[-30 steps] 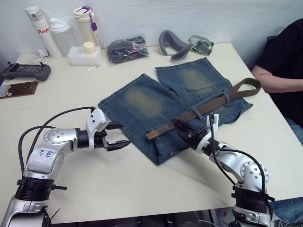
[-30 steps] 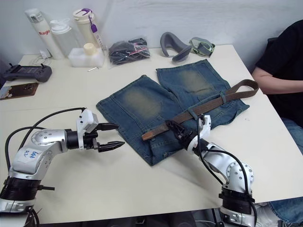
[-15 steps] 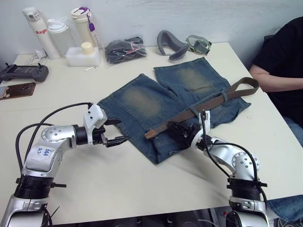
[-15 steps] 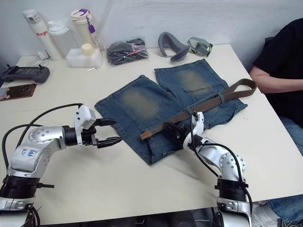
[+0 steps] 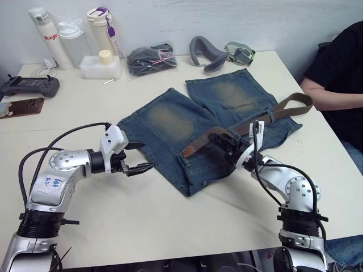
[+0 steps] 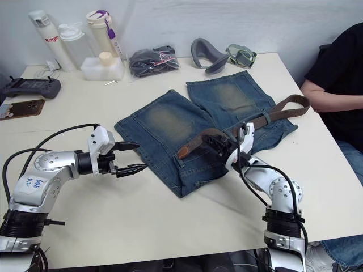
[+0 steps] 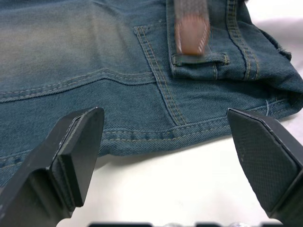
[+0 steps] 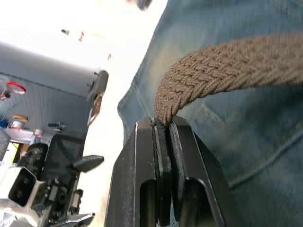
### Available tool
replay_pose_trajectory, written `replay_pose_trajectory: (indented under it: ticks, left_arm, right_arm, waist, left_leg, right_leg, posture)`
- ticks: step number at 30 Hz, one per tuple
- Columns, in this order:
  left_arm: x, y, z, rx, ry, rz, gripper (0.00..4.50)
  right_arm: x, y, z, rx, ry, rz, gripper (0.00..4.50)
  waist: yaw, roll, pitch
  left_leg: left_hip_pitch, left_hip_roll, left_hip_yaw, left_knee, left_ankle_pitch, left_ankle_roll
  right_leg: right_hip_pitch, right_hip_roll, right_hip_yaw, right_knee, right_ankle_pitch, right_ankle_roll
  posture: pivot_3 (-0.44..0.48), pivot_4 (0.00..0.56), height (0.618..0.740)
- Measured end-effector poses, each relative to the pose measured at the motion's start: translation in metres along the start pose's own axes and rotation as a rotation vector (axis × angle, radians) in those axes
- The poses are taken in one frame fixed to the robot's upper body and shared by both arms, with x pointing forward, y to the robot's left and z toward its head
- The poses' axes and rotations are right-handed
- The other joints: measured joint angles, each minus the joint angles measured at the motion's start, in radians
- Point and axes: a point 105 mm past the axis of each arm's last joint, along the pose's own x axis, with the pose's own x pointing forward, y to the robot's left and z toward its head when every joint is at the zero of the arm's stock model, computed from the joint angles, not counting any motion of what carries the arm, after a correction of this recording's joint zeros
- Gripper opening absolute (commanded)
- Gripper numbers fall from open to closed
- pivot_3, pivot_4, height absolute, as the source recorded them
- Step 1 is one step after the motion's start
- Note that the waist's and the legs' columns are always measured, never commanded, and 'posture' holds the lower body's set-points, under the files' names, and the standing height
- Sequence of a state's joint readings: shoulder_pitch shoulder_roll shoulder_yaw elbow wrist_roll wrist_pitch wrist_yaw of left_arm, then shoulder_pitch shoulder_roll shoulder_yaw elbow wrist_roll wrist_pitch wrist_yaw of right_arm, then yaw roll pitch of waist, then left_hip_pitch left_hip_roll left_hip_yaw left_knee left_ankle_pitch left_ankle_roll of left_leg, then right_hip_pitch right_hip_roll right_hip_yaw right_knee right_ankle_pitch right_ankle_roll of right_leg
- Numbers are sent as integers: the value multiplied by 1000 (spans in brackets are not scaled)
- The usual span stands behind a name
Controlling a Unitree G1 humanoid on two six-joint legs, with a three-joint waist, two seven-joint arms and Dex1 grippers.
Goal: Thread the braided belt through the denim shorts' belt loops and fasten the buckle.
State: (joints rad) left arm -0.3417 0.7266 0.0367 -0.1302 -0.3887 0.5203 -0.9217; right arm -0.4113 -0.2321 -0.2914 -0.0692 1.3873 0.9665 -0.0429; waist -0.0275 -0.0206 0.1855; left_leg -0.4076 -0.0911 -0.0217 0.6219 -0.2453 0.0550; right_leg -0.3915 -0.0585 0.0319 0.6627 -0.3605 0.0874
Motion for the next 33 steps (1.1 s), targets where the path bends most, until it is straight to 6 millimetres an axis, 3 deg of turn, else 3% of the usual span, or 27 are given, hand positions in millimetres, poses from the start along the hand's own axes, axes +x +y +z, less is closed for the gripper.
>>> replay_pose_trajectory:
  ticks: [13, 21, 29, 30, 31, 33]
  left_arm:
    - [2, -2, -2, -3, 5, -14, 4500]
    - [3, -2, -3, -4, 13, -19, 4500]
    - [21, -19, -6, 72, 31, -93, 4500]
    - [24, -21, -6, 82, 24, -102, 4500]
    - [28, -24, -6, 99, 20, -109, 4500]
    - [33, -28, -7, 127, 16, -111, 4500]
  right_arm:
    - [-12, -17, -12, 41, 26, -56, 105]
    - [6, -14, -37, 67, 59, -52, 105]
    - [18, -2, -64, -88, 174, -58, 105]
    - [18, -2, -65, -96, 178, -60, 793]
    - [17, -3, -67, -92, 184, -64, 1067]
    - [16, -6, -71, -78, 192, -73, 2092]
  waist:
    - [0, 0, 0]
    - [-2, 0, 0]
    - [-4, -1, -1]
    - [-4, -1, -1]
    - [-3, -1, -1]
    - [-2, -1, -1]
  left_leg:
    - [0, 0, 1, 0, 0, 0]
    - [0, 0, 2, 0, 0, 0]
    - [1, 2, 2, -1, 1, -3]
    - [1, 2, 2, -1, 1, -3]
    - [1, 2, 2, -1, 1, -3]
    - [1, 2, 3, -1, 1, -3]
  right_leg:
    - [0, 0, 0, 0, 0, 0]
    - [-1, 0, 0, 0, 0, 0]
    - [-1, 1, 0, 0, 0, 0]
    - [-1, 1, 0, 0, 0, 0]
    - [-1, 1, 0, 0, 0, 0]
    - [-1, 0, 0, 0, 0, 0]
  posture:
    - [0, 150, 740]
    - [0, 150, 740]
    - [0, 150, 740]
    - [0, 150, 740]
    - [0, 150, 740]
    - [0, 150, 740]
